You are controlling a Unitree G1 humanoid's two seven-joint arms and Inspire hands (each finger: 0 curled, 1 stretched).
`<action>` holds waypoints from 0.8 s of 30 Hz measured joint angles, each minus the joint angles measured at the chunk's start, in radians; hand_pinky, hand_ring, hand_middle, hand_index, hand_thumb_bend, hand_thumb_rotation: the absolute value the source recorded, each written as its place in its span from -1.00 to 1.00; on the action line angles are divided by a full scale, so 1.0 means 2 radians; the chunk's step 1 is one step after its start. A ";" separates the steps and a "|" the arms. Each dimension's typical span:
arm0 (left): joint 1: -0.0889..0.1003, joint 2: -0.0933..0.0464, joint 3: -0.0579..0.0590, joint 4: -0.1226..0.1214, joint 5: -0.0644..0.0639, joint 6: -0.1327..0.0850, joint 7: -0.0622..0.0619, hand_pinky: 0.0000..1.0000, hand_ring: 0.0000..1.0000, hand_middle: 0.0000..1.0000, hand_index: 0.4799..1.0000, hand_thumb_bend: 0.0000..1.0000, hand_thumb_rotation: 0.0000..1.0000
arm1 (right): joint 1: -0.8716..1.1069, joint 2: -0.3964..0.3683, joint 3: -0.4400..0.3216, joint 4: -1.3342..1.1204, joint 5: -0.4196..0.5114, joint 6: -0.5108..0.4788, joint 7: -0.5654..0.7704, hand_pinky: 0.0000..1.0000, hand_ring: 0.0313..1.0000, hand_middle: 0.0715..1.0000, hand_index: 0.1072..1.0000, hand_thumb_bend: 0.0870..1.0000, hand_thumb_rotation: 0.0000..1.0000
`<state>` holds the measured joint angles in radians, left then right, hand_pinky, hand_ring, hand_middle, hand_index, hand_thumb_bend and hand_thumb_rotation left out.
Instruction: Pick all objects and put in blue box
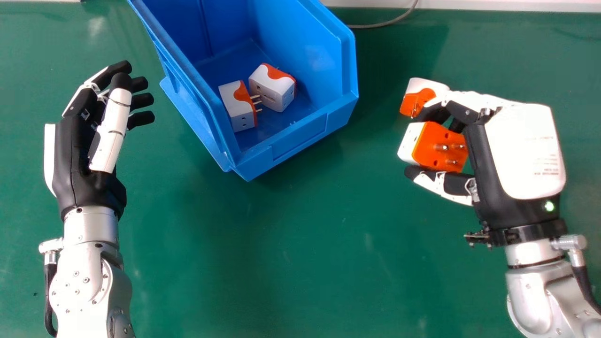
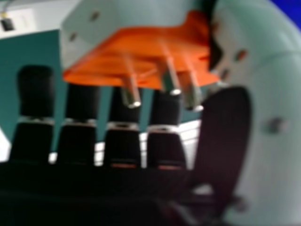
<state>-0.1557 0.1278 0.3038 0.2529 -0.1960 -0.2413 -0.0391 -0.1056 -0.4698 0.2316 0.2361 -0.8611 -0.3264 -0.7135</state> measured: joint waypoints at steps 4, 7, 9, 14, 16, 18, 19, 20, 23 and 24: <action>0.005 -0.004 -0.003 -0.003 0.001 -0.003 0.002 0.23 0.30 0.36 -0.10 0.15 0.12 | 0.002 -0.007 0.006 -0.001 -0.011 -0.012 0.000 -0.30 -0.17 -0.06 -0.10 -0.07 -1.00; 0.010 -0.011 -0.008 -0.008 0.009 -0.004 0.010 0.23 0.30 0.36 -0.10 0.15 0.12 | 0.003 -0.018 0.017 -0.004 -0.027 -0.030 0.001 -0.30 -0.17 -0.06 -0.10 -0.07 -1.00; 0.013 -0.015 -0.012 -0.010 0.013 -0.004 0.011 0.23 0.30 0.36 -0.10 0.15 0.12 | 0.003 -0.022 0.024 -0.010 -0.031 -0.042 0.007 -0.30 -0.17 -0.06 -0.10 -0.07 -1.00; 0.014 -0.019 -0.016 -0.011 0.020 -0.004 0.023 0.23 0.30 0.36 -0.10 0.15 0.12 | 0.001 -0.019 0.035 -0.051 -0.037 -0.049 0.037 -0.30 -0.17 -0.06 -0.10 -0.07 -1.00; 0.014 -0.019 -0.017 -0.011 0.021 -0.005 0.024 0.21 0.29 0.36 -0.11 0.13 0.11 | -0.005 -0.013 0.041 -0.070 -0.044 -0.048 0.056 -0.30 -0.16 -0.07 -0.12 -0.07 -1.00; 0.015 -0.019 -0.018 -0.011 0.024 -0.005 0.024 0.21 0.29 0.36 -0.11 0.13 0.11 | -0.023 -0.006 0.047 -0.079 -0.056 -0.044 0.069 -0.30 -0.16 -0.07 -0.12 -0.07 -1.00; 0.015 -0.019 -0.019 -0.011 0.024 -0.006 0.025 0.21 0.29 0.36 -0.11 0.13 0.11 | -0.036 -0.003 0.050 -0.080 -0.065 -0.042 0.072 -0.30 -0.16 -0.07 -0.12 -0.07 -1.00; 0.014 -0.019 -0.019 -0.011 0.024 -0.006 0.025 0.21 0.29 0.36 -0.11 0.13 0.11 | -0.050 0.001 0.053 -0.081 -0.071 -0.040 0.075 -0.30 -0.16 -0.07 -0.12 -0.07 -1.00; 0.014 -0.019 -0.020 -0.010 0.024 -0.006 0.027 0.20 0.29 0.36 -0.11 0.13 0.13 | -0.090 0.010 0.060 -0.083 -0.083 -0.040 0.083 -0.32 -0.15 -0.05 -0.12 -0.08 -1.00; 0.014 -0.019 -0.020 -0.010 0.024 -0.006 0.028 0.20 0.29 0.36 -0.11 0.13 0.13 | -0.103 0.014 0.062 -0.083 -0.083 -0.041 0.089 -0.32 -0.15 -0.05 -0.12 -0.08 -1.00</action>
<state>-0.1273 0.0902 0.2640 0.2335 -0.1475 -0.2528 0.0176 -0.3114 -0.4413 0.3548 0.0708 -1.0274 -0.4078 -0.5361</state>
